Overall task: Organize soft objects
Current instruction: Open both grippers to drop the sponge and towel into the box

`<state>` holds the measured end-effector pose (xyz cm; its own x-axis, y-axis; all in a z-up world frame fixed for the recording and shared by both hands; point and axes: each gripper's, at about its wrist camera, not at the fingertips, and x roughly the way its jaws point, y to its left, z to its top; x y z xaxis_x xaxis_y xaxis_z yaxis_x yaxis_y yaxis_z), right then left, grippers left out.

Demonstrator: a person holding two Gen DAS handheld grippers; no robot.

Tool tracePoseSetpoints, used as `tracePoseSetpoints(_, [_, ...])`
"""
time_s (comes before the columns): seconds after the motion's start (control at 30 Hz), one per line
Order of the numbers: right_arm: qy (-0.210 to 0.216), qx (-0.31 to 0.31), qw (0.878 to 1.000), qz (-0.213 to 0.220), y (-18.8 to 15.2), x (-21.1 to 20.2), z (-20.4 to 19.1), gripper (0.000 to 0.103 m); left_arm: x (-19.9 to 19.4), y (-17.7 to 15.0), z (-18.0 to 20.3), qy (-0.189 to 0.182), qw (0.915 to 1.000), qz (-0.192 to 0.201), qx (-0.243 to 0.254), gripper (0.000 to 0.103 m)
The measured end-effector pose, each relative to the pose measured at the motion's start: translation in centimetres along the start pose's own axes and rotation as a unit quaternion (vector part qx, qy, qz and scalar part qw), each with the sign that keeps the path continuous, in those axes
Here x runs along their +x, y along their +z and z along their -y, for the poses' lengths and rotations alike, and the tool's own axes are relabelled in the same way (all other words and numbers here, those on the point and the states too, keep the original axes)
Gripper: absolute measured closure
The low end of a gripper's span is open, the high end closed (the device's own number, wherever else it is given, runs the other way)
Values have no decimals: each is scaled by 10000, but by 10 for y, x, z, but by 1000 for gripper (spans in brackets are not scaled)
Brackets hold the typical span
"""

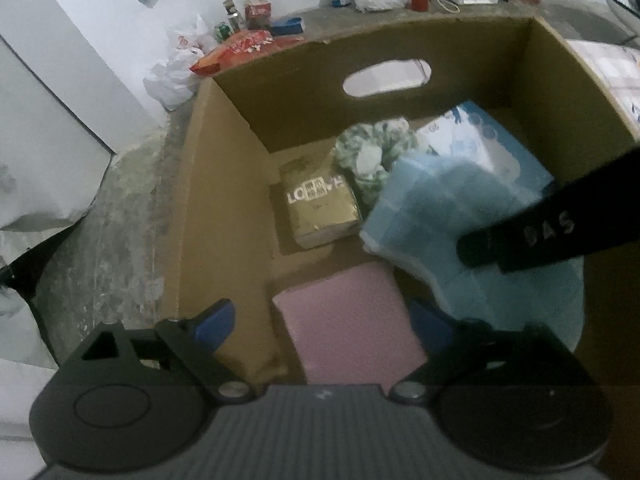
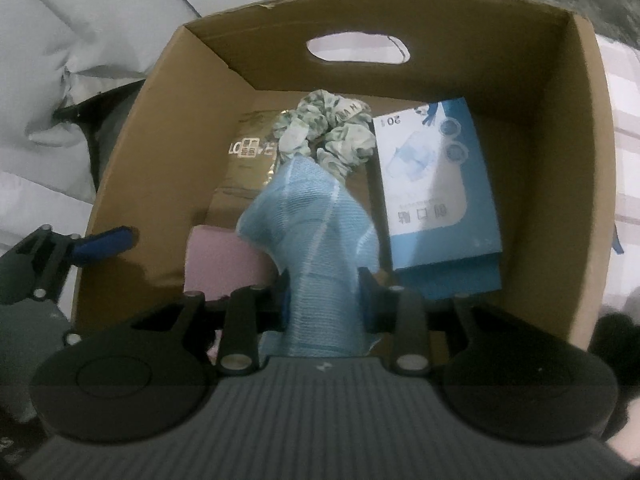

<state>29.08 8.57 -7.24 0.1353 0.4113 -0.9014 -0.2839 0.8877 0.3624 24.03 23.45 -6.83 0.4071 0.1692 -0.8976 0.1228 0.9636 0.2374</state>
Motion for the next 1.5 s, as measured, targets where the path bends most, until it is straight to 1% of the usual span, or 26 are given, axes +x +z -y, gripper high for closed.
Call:
tracePoseSetpoints(0.2, [36,224,9995,-201,-4,11,6,72,-17,1,-7,8,9998,126,-184,8])
tracePoseSetpoints(0.33, [140,383,9984,-388,-7,21,5,71,-23,0,-13,41,9994,192,-269,8])
tracePoseSetpoints(0.47, [323,608,9960,-570,-9,33,0,71,-26,0,-18,64,9991,232,-348,8])
tracePoseSetpoints(0.67, [788,1072,9892,-613,-13,48,-2,71,-24,0,-25,86,9987,232,-444,8])
tracePoseSetpoints(0.7, [855,1124,9882,-595,-14,50,-2,70,-24,0,-25,87,9987,231,-453,8])
tracePoseSetpoints(0.77, [951,1226,9861,-593,-16,53,0,63,-24,-1,-25,105,9986,240,-461,8])
tracePoseSetpoints(0.8, [1016,1265,9849,-596,-15,54,2,61,-25,-2,-25,128,9985,247,-476,8])
tracePoseSetpoints(0.83, [1078,1305,9837,-611,-14,54,3,57,-25,-2,-26,127,9984,251,-496,8])
tracePoseSetpoints(0.87, [1138,1372,9819,-635,-14,52,6,46,-26,-2,-26,101,9983,248,-518,8])
tracePoseSetpoints(0.9, [1193,1452,9801,-640,-12,49,10,41,-27,-2,-27,101,9982,251,-540,8])
tracePoseSetpoints(0.93, [1185,1491,9799,-598,-10,48,14,29,-28,-2,-27,106,9981,258,-542,8])
tracePoseSetpoints(0.97, [1131,1489,9811,-489,-9,41,15,21,-29,-3,-27,97,9982,263,-539,8])
tracePoseSetpoints(1.07, [1075,1369,9844,-274,-4,26,16,17,-33,-3,-27,99,9980,277,-557,8])
tracePoseSetpoints(1.27, [1117,1186,9866,-2,1,-4,17,15,-42,-4,-27,95,9974,319,-646,8])
tracePoseSetpoints(1.43, [1205,855,9885,331,-8,-45,19,16,-59,-5,-24,39,9964,415,-733,8])
tracePoseSetpoints(1.5, [1383,664,9869,497,-19,-71,22,15,-72,-8,-20,-14,9959,520,-741,8])
